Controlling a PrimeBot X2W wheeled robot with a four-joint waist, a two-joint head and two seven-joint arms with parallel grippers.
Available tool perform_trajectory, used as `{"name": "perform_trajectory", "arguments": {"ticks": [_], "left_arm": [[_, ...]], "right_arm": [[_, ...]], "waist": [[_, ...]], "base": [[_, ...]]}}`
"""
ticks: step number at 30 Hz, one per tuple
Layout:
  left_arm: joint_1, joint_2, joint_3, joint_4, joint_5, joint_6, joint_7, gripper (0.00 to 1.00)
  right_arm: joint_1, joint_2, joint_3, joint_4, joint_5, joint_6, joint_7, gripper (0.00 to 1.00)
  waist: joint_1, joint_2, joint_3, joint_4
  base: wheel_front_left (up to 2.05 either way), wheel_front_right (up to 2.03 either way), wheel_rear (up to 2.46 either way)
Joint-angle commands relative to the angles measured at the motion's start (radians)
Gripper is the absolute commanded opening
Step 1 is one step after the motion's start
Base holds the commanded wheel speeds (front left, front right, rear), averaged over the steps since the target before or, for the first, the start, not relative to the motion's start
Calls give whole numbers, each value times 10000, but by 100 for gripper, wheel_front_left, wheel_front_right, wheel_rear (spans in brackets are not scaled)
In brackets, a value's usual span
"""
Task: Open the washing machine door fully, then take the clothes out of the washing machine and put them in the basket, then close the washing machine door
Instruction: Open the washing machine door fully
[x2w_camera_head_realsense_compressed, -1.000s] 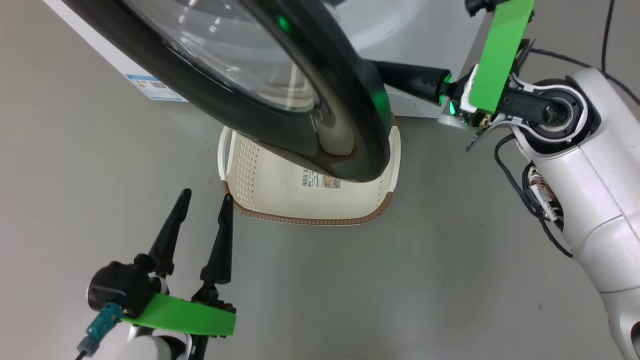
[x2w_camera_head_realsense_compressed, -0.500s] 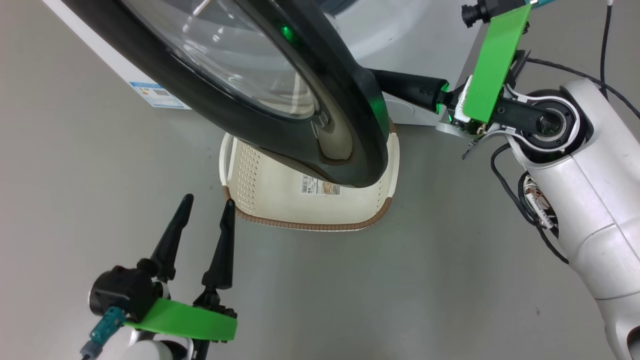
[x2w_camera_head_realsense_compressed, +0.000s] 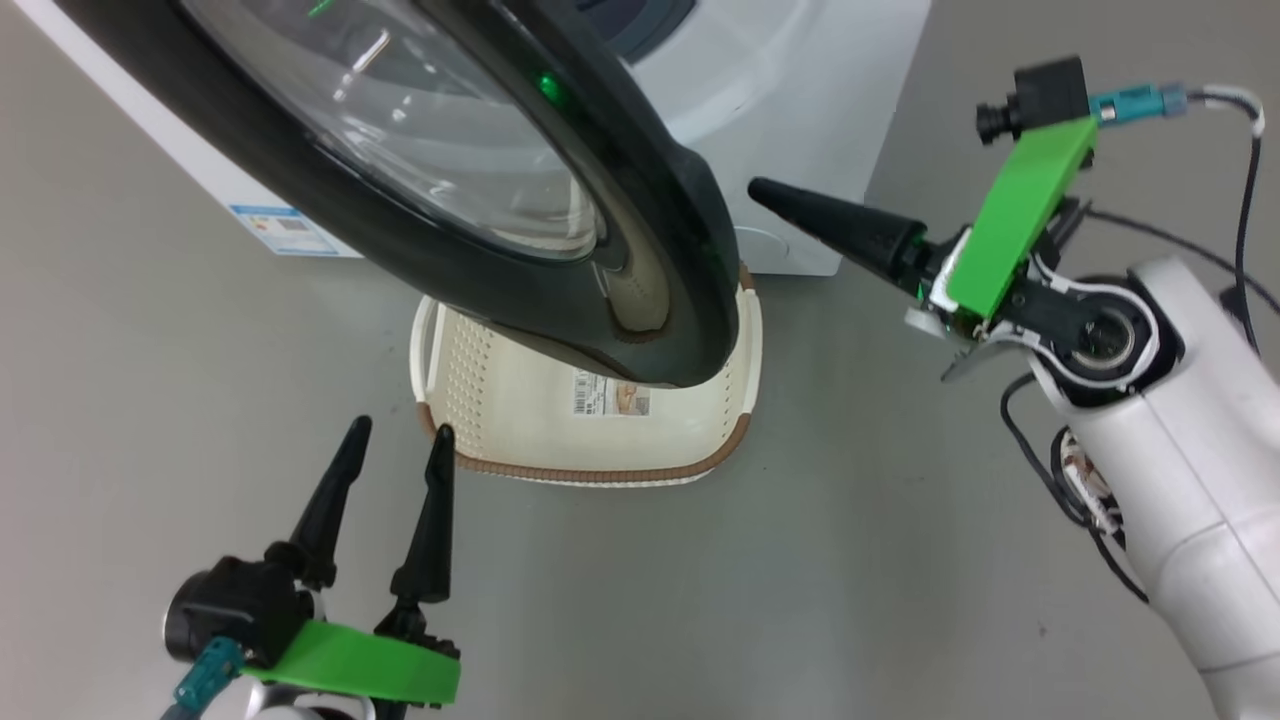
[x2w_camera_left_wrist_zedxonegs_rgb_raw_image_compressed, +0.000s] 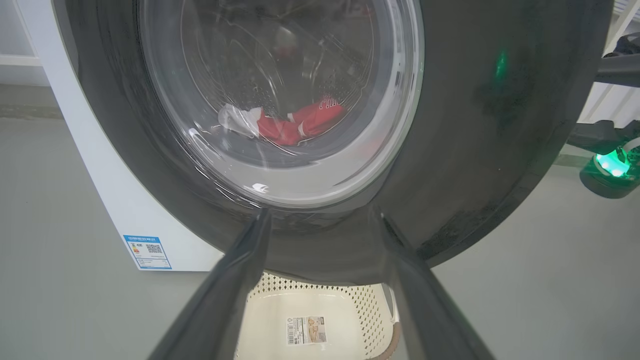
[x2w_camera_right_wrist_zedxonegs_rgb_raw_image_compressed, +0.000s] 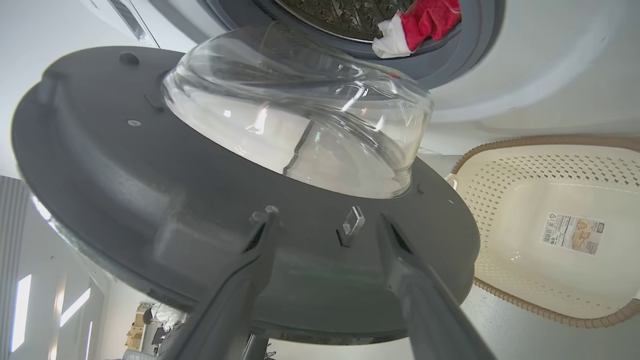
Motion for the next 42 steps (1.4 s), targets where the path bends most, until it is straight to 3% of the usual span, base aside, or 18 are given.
{"name": "perform_trajectory", "arguments": {"ticks": [1,23,30,35,42], "left_arm": [[229,183,444,-180,148,11,-78,100],[735,183,1014,-96,416,-55,-78,100],[806,183,1142,-51,464,-63,-78,100],[885,183,1261,-11,512,-68,-78,100],[971,183,1294,42,555,-73,-78,100]], "right_arm": [[405,45,-107,-327,-15,77,-217,100],[4108,-509,-809,-1347,-331,77,-2298,100],[4929,-909,-338,-1571,-1380,77,-3699,100],[5245,-1204,-61,-1687,-1981,77,-5294,100],[5326,-1802,1008,-1231,-3760,77,-7955,100]], "waist": [[0,0,-162,-201],[0,0,-756,-971],[0,0,-839,-1090],[0,0,-917,-1195],[0,0,-1022,-1256]], "base": [[0,0,0],[0,0,0],[0,0,0],[0,0,0],[0,0,0]]}}
